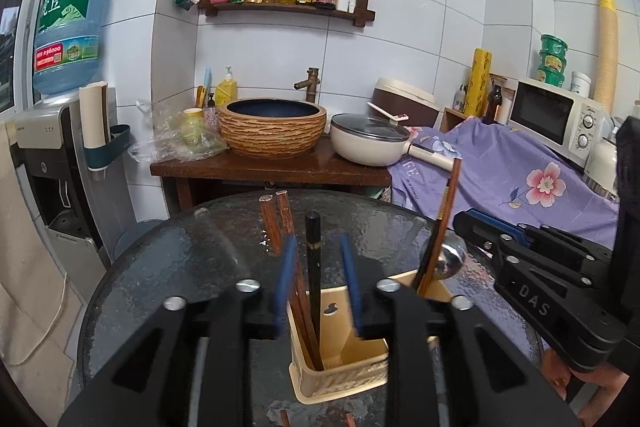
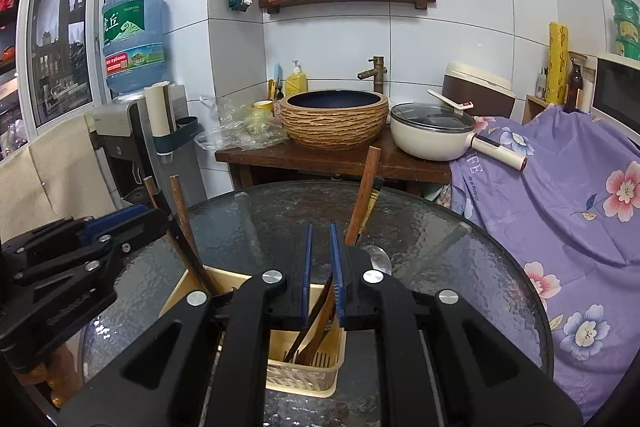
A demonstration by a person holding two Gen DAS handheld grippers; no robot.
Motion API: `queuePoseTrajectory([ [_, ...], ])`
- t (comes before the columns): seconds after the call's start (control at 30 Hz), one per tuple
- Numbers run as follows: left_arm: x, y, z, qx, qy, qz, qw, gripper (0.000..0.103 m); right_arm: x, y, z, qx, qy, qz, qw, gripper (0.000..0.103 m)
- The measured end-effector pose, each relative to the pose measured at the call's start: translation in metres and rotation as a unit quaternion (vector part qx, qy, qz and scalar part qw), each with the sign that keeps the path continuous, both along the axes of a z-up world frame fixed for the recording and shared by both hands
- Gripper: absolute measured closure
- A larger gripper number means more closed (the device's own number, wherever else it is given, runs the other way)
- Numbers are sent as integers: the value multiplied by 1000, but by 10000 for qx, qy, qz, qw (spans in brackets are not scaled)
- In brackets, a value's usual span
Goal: Organize utensils
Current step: 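Open both grippers to release the chopsticks into the holder, then lower both grippers toward the remaining wooden chopsticks beside the spoons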
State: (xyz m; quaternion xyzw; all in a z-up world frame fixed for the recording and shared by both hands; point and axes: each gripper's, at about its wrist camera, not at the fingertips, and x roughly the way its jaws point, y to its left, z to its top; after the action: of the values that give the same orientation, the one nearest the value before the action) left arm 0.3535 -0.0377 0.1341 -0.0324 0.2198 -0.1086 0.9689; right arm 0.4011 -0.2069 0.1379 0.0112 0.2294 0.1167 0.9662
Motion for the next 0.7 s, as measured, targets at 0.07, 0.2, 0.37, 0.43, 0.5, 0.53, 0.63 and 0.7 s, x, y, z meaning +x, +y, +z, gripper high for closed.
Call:
queuePoseTrajectory([
  [0.07, -12, 3, 1, -27, -103, -4, 9999, 55, -9, -4, 0, 103, -97, 5, 9999, 58],
  [0.2, -38, 11, 0, 53, -282, 87, 9996, 40, -36, -3, 0, 11, -329, 28, 9995, 58],
  [0.37, -62, 28, -14, 70, -224, 235, 9995, 28, -66, -2, -12, 38, -196, 121, 9997, 57],
  [0.43, -68, 33, -23, 198, -85, 290, 9993, 28, -74, 0, -25, -27, 28, 182, 9998, 57],
  [0.5, -71, 35, -34, 306, 90, 281, 9991, 28, -80, 4, -40, -111, 245, 212, 9994, 57],
  [0.53, -72, 36, -40, 350, 170, 290, 9988, 28, -82, 6, -49, -186, 381, 232, 9988, 57],
  [0.63, -74, 41, -60, 504, 477, 352, 9970, 29, -88, 12, -72, -317, 662, 295, 9969, 57],
  [0.7, -74, 45, -76, 545, 728, 369, 9952, 33, -92, 17, -89, -366, 897, 351, 9947, 57],
])
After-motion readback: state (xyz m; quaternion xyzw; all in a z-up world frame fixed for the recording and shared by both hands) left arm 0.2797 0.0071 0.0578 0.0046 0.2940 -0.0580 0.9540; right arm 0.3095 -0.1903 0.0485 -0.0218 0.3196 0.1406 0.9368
